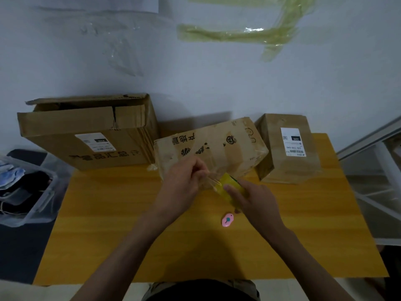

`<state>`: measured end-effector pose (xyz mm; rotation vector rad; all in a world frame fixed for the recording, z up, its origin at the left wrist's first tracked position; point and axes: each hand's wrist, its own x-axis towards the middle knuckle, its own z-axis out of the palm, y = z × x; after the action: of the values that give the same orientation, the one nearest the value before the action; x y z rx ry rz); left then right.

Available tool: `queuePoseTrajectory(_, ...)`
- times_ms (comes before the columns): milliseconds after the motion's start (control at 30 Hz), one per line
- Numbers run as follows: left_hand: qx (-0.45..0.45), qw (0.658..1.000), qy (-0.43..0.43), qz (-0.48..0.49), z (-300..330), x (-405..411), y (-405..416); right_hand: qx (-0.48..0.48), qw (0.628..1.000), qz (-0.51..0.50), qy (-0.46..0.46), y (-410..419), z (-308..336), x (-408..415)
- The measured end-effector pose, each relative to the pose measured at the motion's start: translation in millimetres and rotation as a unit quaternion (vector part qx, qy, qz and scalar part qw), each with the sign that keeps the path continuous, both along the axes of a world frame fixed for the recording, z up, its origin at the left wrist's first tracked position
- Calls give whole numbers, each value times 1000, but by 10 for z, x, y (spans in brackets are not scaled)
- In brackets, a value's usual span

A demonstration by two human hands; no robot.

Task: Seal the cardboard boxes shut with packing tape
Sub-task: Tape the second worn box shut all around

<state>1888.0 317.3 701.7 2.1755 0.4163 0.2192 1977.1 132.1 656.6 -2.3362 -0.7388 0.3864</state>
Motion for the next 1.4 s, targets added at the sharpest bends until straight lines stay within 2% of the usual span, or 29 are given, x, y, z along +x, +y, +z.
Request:
queuePoseTrajectory(100, -46, 996, 49, 50, 76, 97, 228, 19, 998, 18, 59, -17, 209, 132)
queuePoseTrajectory(167, -109, 988, 72, 78, 76, 151, 371, -33, 995, 75, 52, -7, 364, 208)
queuePoseTrajectory(233, -150, 982, 81, 86, 74, 217, 458, -71, 990, 117, -14, 54, 474, 288)
queuePoseTrajectory(333, -156, 981, 67, 97, 109, 383, 529, -65, 981, 113, -144, 199, 530, 499)
queuePoseTrajectory(500, -159, 979, 39, 117, 194, 649, 698, -104, 965, 103, -218, 385, 573, 892)
queuePoseTrajectory(567, -155, 980, 32, 118, 233, 755, 760, -78, 972, 99, -200, 424, 613, 1021)
queuePoseTrajectory(633, -150, 983, 38, 102, 239, 887, 831, -32, 987, 75, -136, 418, 654, 1128)
queuePoseTrajectory(800, -192, 977, 89, 8, 173, 1328, 975, 13, 999, 15, -37, 289, 513, 1333)
queuePoseTrajectory(900, -189, 975, 113, -22, 94, 1667, 939, 21, 998, -53, -38, 248, 338, 1516)
queuePoseTrajectory(1033, -161, 978, 134, -1, -52, 2086, 813, 97, 983, -138, -65, 297, 192, 1687)
queuePoseTrajectory(1167, -143, 973, 181, -26, -216, 2265, 763, 84, 985, -135, -73, 305, -22, 1686)
queuePoseTrajectory(1267, -136, 961, 229, -73, -307, 2273, 764, 72, 989, -122, -31, 207, -183, 1603)
queuePoseTrajectory(1400, -151, 959, 222, -92, -346, 2236, 680, 83, 984, -155, 0, 70, -263, 1480)
